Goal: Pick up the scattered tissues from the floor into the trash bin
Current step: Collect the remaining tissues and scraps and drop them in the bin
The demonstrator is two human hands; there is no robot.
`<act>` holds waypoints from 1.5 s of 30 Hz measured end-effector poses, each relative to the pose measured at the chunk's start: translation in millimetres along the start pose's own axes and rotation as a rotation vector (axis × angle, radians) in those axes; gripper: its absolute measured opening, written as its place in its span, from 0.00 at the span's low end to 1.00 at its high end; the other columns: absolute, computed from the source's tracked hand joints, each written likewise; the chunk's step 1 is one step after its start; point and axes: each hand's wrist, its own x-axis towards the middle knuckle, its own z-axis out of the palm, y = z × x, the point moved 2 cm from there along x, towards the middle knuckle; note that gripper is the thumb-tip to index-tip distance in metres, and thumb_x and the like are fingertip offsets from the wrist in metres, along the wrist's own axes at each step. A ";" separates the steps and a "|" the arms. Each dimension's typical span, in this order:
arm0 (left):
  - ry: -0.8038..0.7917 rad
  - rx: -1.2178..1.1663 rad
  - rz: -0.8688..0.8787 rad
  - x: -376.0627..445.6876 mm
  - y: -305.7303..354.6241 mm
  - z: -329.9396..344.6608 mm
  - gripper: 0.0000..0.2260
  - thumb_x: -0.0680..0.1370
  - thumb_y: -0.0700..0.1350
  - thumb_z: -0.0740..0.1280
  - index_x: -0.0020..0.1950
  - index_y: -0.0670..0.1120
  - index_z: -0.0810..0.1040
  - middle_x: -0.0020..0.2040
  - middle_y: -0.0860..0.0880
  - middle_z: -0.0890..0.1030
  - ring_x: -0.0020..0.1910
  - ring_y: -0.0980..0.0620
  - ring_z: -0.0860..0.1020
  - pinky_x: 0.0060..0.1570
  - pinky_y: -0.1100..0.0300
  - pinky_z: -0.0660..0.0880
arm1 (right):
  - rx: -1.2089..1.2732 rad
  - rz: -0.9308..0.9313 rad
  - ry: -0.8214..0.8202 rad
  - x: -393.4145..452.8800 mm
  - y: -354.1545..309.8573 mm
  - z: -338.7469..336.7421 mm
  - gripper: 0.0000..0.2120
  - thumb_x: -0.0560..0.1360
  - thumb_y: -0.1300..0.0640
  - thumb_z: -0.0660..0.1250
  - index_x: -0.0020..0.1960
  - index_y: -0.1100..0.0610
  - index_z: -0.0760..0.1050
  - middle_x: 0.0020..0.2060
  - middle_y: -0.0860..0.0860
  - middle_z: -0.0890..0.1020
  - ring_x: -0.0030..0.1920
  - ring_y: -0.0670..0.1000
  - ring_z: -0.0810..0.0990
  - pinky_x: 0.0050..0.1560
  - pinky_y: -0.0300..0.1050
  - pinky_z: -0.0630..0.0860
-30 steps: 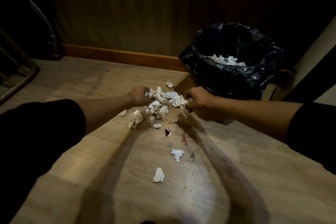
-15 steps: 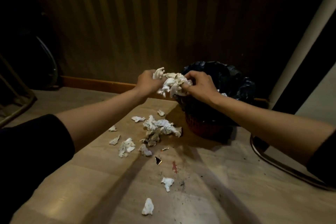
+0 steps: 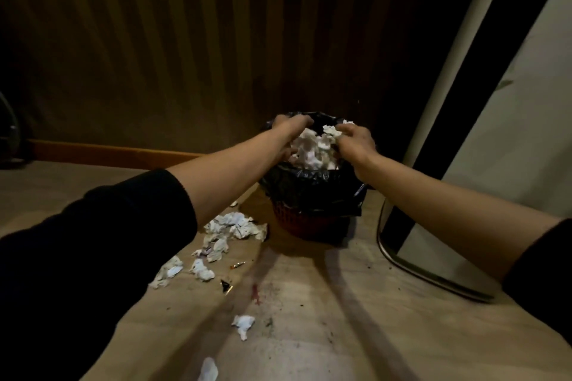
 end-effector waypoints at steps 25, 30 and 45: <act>0.065 0.876 -0.233 -27.5 -202.0 -283.5 0.05 0.76 0.39 0.70 0.48 0.38 0.83 0.48 0.38 0.86 0.39 0.46 0.82 0.36 0.57 0.80 | -0.715 -0.203 -0.671 -52.3 83.4 228.3 0.19 0.69 0.58 0.71 0.61 0.55 0.79 0.53 0.54 0.84 0.55 0.55 0.83 0.49 0.45 0.80; -0.057 1.084 -0.306 -16.3 -255.7 -298.1 0.13 0.72 0.40 0.72 0.56 0.41 0.82 0.50 0.40 0.84 0.44 0.43 0.84 0.45 0.51 0.83 | -0.785 -0.059 -0.642 -31.3 133.9 254.5 0.21 0.71 0.44 0.74 0.58 0.57 0.80 0.57 0.57 0.83 0.57 0.60 0.82 0.46 0.46 0.77; -0.021 1.181 -0.029 2.7 -322.3 -318.6 0.14 0.72 0.42 0.72 0.56 0.41 0.79 0.47 0.40 0.82 0.49 0.39 0.81 0.40 0.61 0.68 | -0.778 -0.185 -0.562 -11.0 206.9 275.4 0.02 0.74 0.61 0.65 0.46 0.57 0.76 0.46 0.57 0.82 0.50 0.60 0.81 0.43 0.48 0.75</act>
